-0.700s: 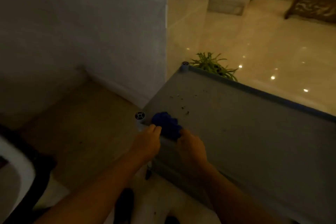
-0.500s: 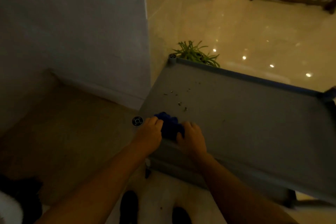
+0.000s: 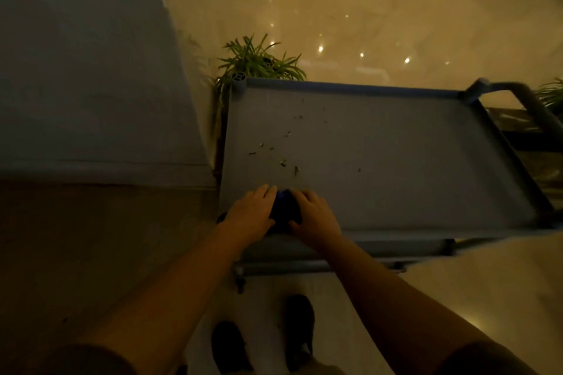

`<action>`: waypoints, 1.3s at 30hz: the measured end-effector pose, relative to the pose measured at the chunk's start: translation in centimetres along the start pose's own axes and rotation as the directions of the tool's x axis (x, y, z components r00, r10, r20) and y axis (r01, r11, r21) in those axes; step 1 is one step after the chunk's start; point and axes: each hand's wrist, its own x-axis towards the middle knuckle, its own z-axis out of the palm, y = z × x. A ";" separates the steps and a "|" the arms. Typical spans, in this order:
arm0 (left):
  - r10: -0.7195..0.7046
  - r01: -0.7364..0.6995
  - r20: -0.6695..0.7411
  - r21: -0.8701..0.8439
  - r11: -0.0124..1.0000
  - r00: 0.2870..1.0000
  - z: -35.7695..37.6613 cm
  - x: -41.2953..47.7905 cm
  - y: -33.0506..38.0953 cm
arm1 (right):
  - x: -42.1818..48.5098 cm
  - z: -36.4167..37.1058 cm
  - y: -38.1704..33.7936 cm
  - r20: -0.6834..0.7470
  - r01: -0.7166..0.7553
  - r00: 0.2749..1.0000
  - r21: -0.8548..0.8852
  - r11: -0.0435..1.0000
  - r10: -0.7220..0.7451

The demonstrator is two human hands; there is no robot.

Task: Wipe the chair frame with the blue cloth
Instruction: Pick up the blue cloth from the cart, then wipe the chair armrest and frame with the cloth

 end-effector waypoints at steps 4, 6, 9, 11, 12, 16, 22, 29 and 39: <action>0.017 -0.013 -0.051 0.074 0.997 0.999 0.4 0.8 -0.2 | 1.1 0.1 0.4 0.033 -0.010 0.999 -0.027 1.000 0.011; 0.031 -0.024 -0.074 0.097 0.995 0.997 0.5 1.1 -0.1 | 1.6 0.1 0.3 0.017 -0.043 0.999 -0.045 0.998 0.043; -0.025 0.029 -0.103 0.039 0.999 0.994 0.7 1.0 0.8 | 1.9 0.3 0.3 0.029 -0.057 0.998 -0.006 0.998 0.057; -0.082 0.080 -0.091 -0.024 0.997 0.992 0.5 1.0 1.6 | 1.9 0.5 0.4 0.019 -0.015 1.000 -0.005 1.000 0.015; -0.094 0.092 -0.069 -0.043 0.995 0.993 0.5 0.9 2.0 | 1.7 0.7 0.6 0.009 -0.002 1.000 -0.012 1.000 0.002; -0.169 0.166 -0.040 -0.069 0.984 0.985 -0.5 1.1 2.7 | 2.2 0.2 1.3 0.046 0.058 0.997 0.004 0.998 -0.058; -0.411 0.351 -0.231 -0.260 0.900 0.882 -3.2 -1.8 0.9 | 5.7 -1.6 -2.2 0.054 0.270 0.958 0.170 0.948 -0.282; -0.756 0.522 -0.311 -0.572 0.633 0.576 -2.4 -15.0 -5.5 | 4.8 1.8 -15.9 0.211 0.598 0.743 0.214 0.772 -0.635; -0.976 0.714 -0.078 -0.670 0.204 0.205 9.2 -35.4 -9.3 | -8.3 15.0 -30.2 0.594 0.820 0.269 0.271 0.504 -0.758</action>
